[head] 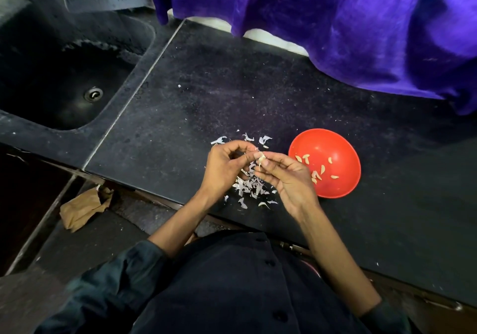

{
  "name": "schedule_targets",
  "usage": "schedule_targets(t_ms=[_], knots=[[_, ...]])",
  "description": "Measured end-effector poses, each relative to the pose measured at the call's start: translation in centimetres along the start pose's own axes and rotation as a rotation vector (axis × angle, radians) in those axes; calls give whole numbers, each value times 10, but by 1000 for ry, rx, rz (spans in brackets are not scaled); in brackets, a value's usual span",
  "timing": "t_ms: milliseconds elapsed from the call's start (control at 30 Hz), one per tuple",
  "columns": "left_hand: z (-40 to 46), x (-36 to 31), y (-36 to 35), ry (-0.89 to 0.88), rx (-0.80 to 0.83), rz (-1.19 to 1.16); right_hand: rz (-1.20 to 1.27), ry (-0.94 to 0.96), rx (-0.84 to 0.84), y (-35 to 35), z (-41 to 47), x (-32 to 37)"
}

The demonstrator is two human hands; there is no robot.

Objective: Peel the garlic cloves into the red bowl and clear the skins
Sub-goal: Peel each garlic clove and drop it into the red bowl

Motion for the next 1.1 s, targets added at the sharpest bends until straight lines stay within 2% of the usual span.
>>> schedule_targets(t_ms=[367, 733, 967, 1100], knots=[[-9, 4, 0, -20, -69, 8, 53, -57, 2, -8, -4, -7], [-12, 2, -2, -215, -116, 245, 87, -119, -31, -8, -5, -8], [-15, 3, -5, -290, -67, 318, 89, -226, -59, -7, -7, -8], [-18, 5, -5, -351, -80, 438, 122, -301, -81, -8, -7, -11]])
Point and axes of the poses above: each hand's wrist, its own z-axis towards the middle knuckle, its own y-axis out of the back of the hand, x = y × z, the point moved 3 cm from there along z, towards the middle knuckle, and after that the axes turned 9 degrees about -x, right-handed, at the moved point
